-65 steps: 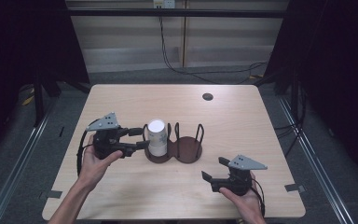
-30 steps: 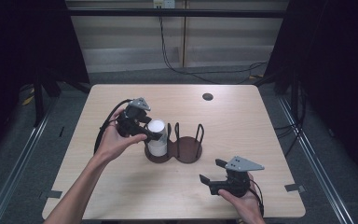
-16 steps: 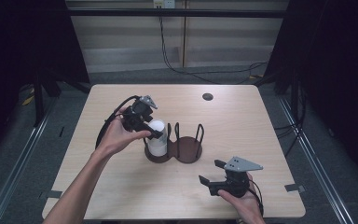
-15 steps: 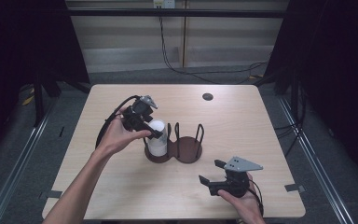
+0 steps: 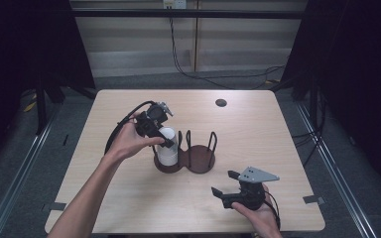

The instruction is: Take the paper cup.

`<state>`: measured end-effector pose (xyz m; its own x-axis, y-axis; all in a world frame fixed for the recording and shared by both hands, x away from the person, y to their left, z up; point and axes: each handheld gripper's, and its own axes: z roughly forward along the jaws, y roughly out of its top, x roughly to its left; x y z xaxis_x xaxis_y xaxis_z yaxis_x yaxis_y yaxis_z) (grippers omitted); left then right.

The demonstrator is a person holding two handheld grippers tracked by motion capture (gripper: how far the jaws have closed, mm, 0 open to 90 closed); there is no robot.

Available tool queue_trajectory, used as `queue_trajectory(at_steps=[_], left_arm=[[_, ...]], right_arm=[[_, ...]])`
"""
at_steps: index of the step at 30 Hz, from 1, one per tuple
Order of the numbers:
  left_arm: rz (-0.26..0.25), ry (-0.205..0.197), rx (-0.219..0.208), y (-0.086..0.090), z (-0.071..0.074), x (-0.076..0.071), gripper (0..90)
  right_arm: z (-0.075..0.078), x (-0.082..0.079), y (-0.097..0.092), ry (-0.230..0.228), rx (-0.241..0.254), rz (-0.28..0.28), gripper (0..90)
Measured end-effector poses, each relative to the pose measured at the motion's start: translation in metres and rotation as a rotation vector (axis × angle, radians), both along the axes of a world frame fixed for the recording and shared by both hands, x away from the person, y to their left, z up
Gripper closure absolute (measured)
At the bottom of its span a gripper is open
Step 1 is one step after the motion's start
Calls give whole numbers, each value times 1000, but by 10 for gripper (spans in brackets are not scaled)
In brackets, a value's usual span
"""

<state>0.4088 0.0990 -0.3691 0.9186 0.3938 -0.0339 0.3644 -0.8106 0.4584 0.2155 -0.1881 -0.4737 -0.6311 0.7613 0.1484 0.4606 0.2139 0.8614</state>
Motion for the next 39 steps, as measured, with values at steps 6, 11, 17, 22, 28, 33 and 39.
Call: queue_trajectory(at_steps=[6,11,17,22,28,33,39], left_arm=[[11,-29,23,-6,-1,-4,323],[-1,-18,20,-5,-1,-2,326],[-13,-12,12,-3,1,-3,337],[-6,-14,2,0,3,-2,346],[15,-8,-13,2,5,-1,348],[18,-10,-25,4,8,-1,349],[10,-21,-25,6,15,-3,349]], right_arm=[[0,0,1,3,-2,0,154],[0,0,1,3,-5,-1,154],[-1,1,1,5,-5,-1,154],[-1,0,2,0,-6,1,154],[1,0,2,-8,3,-12,160],[0,0,1,-8,-2,-7,160],[1,0,1,-15,3,-14,162]])
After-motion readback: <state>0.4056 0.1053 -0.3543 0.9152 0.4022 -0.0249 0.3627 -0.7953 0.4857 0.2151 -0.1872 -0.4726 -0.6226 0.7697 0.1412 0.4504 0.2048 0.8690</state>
